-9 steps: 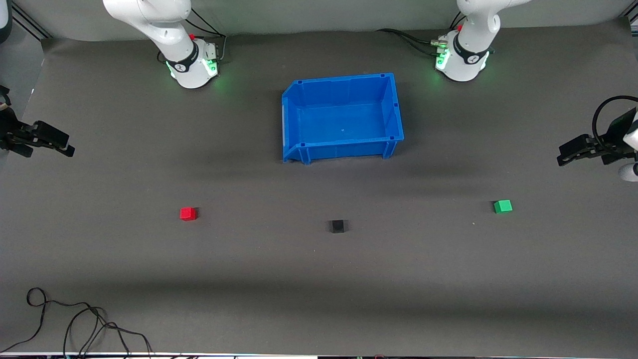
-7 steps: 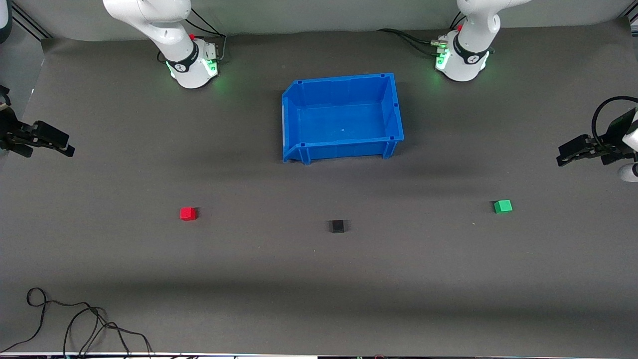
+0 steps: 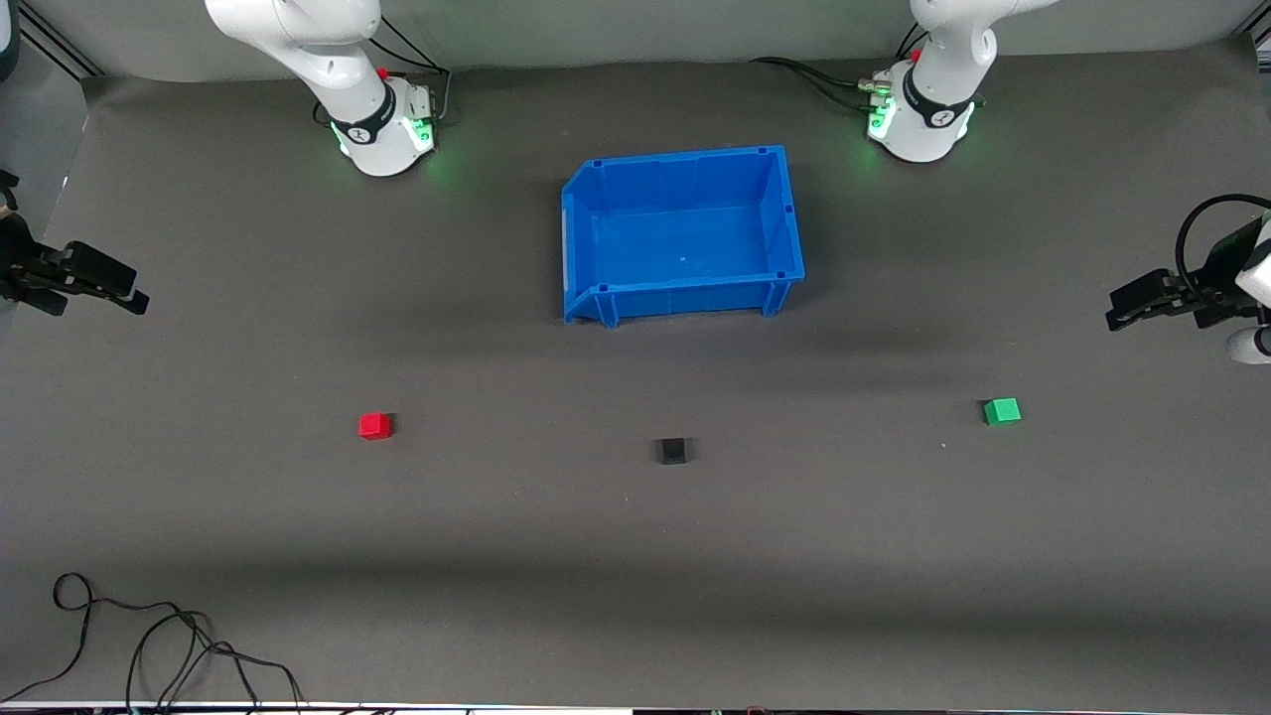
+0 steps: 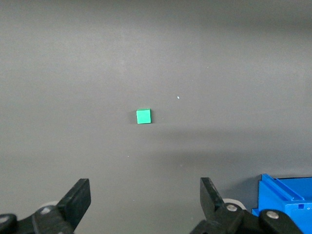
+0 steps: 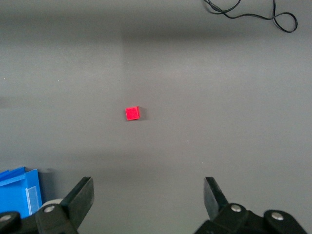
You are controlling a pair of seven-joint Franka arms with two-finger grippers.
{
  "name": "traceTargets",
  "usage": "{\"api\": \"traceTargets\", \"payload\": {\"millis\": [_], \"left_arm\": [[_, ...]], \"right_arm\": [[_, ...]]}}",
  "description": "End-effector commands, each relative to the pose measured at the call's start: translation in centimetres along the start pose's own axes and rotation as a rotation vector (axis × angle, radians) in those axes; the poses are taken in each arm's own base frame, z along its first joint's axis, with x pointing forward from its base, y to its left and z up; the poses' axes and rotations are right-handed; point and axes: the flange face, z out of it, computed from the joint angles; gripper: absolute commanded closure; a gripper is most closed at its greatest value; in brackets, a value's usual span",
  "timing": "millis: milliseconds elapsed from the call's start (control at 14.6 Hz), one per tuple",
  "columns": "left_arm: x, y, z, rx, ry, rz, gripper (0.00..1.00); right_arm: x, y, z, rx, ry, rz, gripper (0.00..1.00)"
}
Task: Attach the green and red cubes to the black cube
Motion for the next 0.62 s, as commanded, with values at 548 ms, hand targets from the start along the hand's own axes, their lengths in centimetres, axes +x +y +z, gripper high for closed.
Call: {"api": "traceTargets", "payload": {"millis": [548], "left_arm": [[3.4,-2.0,7.3,0.080,-0.008,-0.260,0.00]], "right_arm": [[2.7,-0.6,0.4,0.053,-0.002,0.636,0.00]]}}
